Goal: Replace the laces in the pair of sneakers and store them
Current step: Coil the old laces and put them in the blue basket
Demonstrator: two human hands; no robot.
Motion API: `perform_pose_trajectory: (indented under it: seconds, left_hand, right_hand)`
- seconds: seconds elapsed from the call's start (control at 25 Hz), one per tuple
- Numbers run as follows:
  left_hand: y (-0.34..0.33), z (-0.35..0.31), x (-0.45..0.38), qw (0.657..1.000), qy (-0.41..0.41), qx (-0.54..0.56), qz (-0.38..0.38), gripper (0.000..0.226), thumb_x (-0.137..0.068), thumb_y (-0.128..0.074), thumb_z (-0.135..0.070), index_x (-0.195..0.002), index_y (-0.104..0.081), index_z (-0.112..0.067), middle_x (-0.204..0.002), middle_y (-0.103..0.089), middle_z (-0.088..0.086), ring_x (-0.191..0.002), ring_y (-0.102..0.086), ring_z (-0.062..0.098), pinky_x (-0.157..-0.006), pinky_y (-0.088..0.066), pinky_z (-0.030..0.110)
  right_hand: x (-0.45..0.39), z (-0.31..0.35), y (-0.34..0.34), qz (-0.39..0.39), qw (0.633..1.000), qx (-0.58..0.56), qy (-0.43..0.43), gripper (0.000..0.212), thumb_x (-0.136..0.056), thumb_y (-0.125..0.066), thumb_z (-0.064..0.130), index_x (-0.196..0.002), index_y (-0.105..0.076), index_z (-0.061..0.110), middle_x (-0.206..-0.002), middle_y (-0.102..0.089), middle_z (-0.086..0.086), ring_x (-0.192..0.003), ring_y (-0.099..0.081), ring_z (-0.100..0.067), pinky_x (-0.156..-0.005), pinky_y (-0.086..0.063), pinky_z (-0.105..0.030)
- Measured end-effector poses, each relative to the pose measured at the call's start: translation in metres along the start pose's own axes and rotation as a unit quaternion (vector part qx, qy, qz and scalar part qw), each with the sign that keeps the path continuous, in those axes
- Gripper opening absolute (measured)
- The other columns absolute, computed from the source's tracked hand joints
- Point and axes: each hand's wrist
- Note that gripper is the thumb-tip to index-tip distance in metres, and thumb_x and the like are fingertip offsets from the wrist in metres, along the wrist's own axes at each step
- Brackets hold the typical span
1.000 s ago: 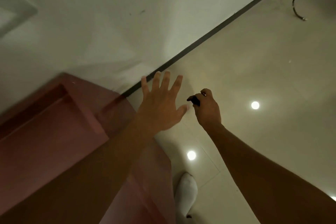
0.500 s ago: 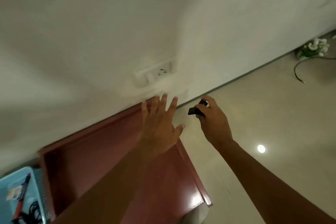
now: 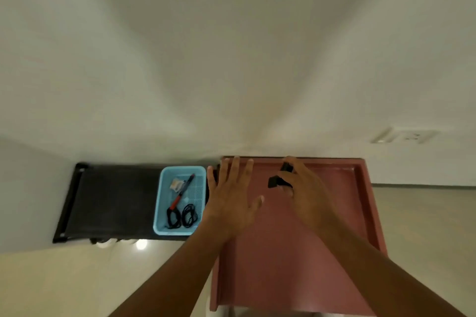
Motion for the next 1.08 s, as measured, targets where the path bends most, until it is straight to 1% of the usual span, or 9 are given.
perform_pose_trajectory:
  seconds: [0.08, 0.2, 0.32, 0.36, 0.44, 0.56, 0.72, 0.88, 1.08]
  left_hand:
    - [0.001, 0.046, 0.027, 0.999, 0.038, 0.007, 0.0, 0.085, -0.097, -0.022, -0.069, -0.162, 0.014, -0.027, -0.172, 0.008, 0.009, -0.158, 0.011, 0.032, -0.123, 0.01, 0.063]
    - [-0.004, 0.105, 0.06, 0.996, 0.09, -0.001, 0.001, 0.088, -0.089, -0.003, -0.075, -0.161, 0.016, -0.028, -0.172, 0.009, 0.01, -0.158, 0.009, 0.034, -0.123, 0.01, 0.064]
    - [-0.015, 0.16, 0.087, 0.99, 0.139, 0.023, -0.002, 0.087, -0.091, -0.01, -0.076, -0.162, 0.012, -0.029, -0.172, 0.004, 0.008, -0.158, 0.01, 0.032, -0.122, 0.009, 0.065]
    - [-0.019, 0.173, 0.094, 0.988, 0.154, 0.027, 0.002, 0.088, -0.09, -0.009, -0.076, -0.162, 0.012, -0.029, -0.172, 0.004, 0.008, -0.158, 0.01, 0.032, -0.123, 0.01, 0.064]
    - [-0.027, 0.196, 0.102, 0.984, 0.177, 0.029, 0.005, 0.088, -0.09, -0.007, -0.077, -0.162, 0.012, -0.03, -0.172, 0.006, 0.009, -0.158, 0.011, 0.032, -0.123, 0.01, 0.064]
    - [-0.038, 0.217, 0.106, 0.98, 0.194, 0.041, 0.017, 0.085, -0.096, -0.019, -0.076, -0.161, 0.013, -0.032, -0.172, 0.009, 0.007, -0.157, 0.014, 0.033, -0.122, 0.012, 0.065]
    - [-0.054, 0.237, 0.108, 0.977, 0.205, 0.056, 0.031, 0.085, -0.097, -0.022, -0.076, -0.162, 0.012, -0.033, -0.172, 0.009, 0.006, -0.157, 0.015, 0.032, -0.122, 0.012, 0.065]
    - [-0.065, 0.247, 0.104, 0.974, 0.212, 0.07, 0.037, 0.085, -0.097, -0.025, -0.075, -0.162, 0.008, -0.033, -0.172, 0.007, 0.006, -0.158, 0.013, 0.032, -0.122, 0.011, 0.065]
    - [-0.071, 0.252, 0.093, 0.972, 0.218, 0.073, 0.052, 0.085, -0.096, -0.026, -0.075, -0.162, 0.008, -0.033, -0.172, 0.007, 0.005, -0.158, 0.013, 0.032, -0.122, 0.011, 0.065]
  right_hand:
    - [-0.016, 0.051, -0.026, 0.043, 0.998, -0.003, 0.036, 0.034, -0.085, -0.078, 0.0, -0.115, -0.076, 0.015, -0.138, -0.057, -0.004, -0.096, -0.068, -0.026, -0.079, -0.058, -0.035]
    - [-0.04, 0.11, -0.064, 0.083, 0.994, -0.001, 0.069, 0.032, -0.091, -0.074, 0.01, -0.122, -0.074, 0.021, -0.144, -0.052, 0.004, -0.108, -0.066, -0.02, -0.088, -0.057, -0.033]
    - [-0.061, 0.165, -0.104, 0.144, 0.984, 0.025, 0.103, 0.033, -0.096, -0.068, 0.016, -0.128, -0.07, 0.023, -0.146, -0.047, 0.006, -0.113, -0.064, -0.02, -0.091, -0.057, -0.035]
    - [-0.068, 0.179, -0.117, 0.161, 0.981, 0.037, 0.105, 0.035, -0.097, -0.068, 0.016, -0.131, -0.068, 0.022, -0.146, -0.047, 0.004, -0.113, -0.064, -0.021, -0.09, -0.057, -0.036]
    - [-0.082, 0.201, -0.144, 0.191, 0.974, 0.075, 0.094, 0.037, -0.097, -0.067, 0.014, -0.133, -0.066, 0.019, -0.143, -0.048, 0.001, -0.106, -0.066, -0.022, -0.085, -0.06, -0.036]
    - [-0.096, 0.212, -0.179, 0.236, 0.955, 0.16, 0.08, 0.03, -0.098, -0.063, 0.011, -0.128, -0.064, 0.013, -0.132, -0.05, -0.005, -0.096, -0.066, -0.023, -0.079, -0.061, -0.036]
    - [-0.105, 0.204, -0.213, 0.269, 0.929, 0.238, 0.088, 0.023, -0.101, -0.058, 0.009, -0.123, -0.063, 0.009, -0.132, -0.051, -0.01, -0.102, -0.066, -0.025, -0.082, -0.06, -0.035]
    - [-0.111, 0.194, -0.239, 0.261, 0.931, 0.238, 0.094, 0.019, -0.1, -0.061, 0.011, -0.118, -0.064, 0.011, -0.134, -0.052, -0.01, -0.102, -0.067, -0.022, -0.084, -0.06, -0.034]
    - [-0.112, 0.194, -0.258, 0.267, 0.937, 0.214, 0.07, 0.029, -0.097, -0.067, 0.013, -0.125, -0.06, 0.013, -0.136, -0.048, -0.011, -0.103, -0.067, -0.023, -0.085, -0.061, -0.036]
Point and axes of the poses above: each hand's wrist, its own x-axis away from the middle knuckle, its own y-axis out of the back of the hand, z = x × y
